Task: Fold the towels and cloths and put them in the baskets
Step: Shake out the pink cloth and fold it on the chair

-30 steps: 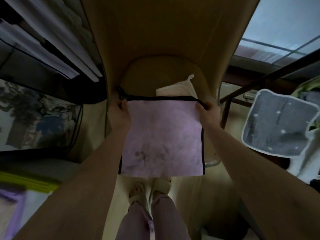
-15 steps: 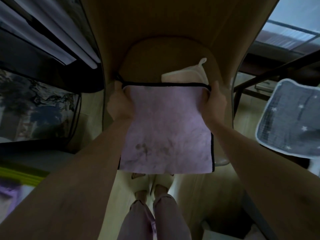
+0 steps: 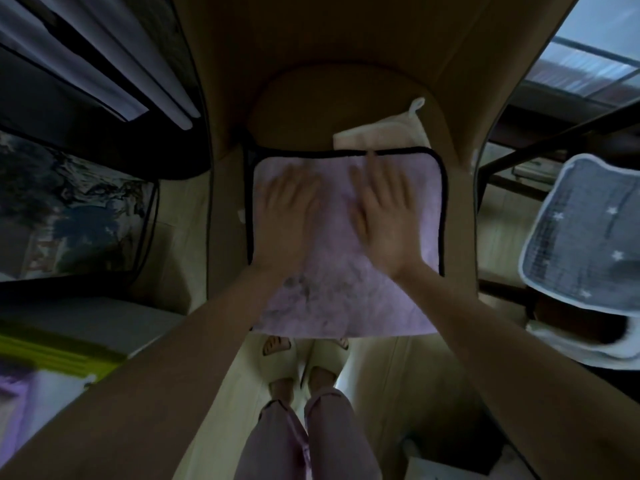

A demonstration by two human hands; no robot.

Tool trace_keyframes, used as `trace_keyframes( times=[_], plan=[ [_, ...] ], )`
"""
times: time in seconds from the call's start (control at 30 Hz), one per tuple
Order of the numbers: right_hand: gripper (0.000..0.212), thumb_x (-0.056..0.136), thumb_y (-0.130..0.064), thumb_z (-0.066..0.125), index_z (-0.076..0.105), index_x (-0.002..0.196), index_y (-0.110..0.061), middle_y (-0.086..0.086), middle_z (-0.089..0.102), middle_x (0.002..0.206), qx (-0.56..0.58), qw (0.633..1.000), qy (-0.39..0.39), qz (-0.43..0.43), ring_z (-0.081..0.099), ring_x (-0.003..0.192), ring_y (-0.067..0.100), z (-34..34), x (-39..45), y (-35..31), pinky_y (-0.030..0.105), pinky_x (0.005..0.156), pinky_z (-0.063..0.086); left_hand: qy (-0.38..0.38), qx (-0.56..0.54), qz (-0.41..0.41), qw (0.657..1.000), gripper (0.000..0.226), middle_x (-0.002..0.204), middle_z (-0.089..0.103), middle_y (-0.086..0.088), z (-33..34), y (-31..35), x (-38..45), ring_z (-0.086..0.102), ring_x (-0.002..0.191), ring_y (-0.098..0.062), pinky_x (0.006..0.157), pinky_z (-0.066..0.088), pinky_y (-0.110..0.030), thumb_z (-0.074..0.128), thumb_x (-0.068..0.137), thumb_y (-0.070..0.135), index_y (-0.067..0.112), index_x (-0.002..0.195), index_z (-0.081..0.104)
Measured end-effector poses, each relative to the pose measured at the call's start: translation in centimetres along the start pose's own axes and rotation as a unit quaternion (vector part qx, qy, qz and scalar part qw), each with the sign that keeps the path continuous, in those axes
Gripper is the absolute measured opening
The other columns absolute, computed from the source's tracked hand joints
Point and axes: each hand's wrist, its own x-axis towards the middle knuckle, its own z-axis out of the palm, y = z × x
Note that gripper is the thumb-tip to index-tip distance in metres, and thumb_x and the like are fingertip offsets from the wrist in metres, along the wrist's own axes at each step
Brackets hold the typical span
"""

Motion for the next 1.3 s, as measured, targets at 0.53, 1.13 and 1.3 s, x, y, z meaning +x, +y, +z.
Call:
trace_keyframes(
  times=[0.53,1.13,1.3],
  plan=[
    [0.054,0.102,-0.035,0.028,0.026,0.15,-0.009,0.013,0.021,0.157,0.01,0.998,-0.019,0.057,0.014,0.147,0.026,1.0,-5.9,-2.4,0.043,0.12,0.011,-0.125,0.082,-0.023,0.988,0.053,0.151,0.033,-0.017,0.6,2.3,-5.7,0.03,0.14,-0.035,0.116,0.018,-0.051,0.031,0.099,0.031,0.007,0.146,0.032],
    [0.044,0.096,-0.033,0.05,0.056,0.127,-0.003,0.016,0.053,0.136,0.036,0.993,-0.075,-0.078,0.046,0.128,0.03,-2.2,-14.4,-1.2,0.042,0.108,0.036,-0.231,-0.074,0.118,0.963,0.043,0.133,0.055,-0.006,-4.8,-2.2,-12.3,0.046,0.126,-0.025,0.11,0.03,-0.043,0.054,0.087,0.043,0.017,0.12,0.063],
    [0.033,0.093,-0.024,0.052,0.06,0.118,-0.005,0.015,0.055,0.131,0.039,0.993,-0.096,-0.062,0.055,0.115,0.032,-2.5,-15.7,-1.1,0.04,0.088,0.05,-0.207,-0.128,0.047,0.969,0.044,0.125,0.056,-0.007,-4.4,-1.7,-12.8,0.047,0.115,-0.025,0.1,0.037,-0.035,0.077,0.071,0.021,0.016,0.114,0.066]
  ],
)
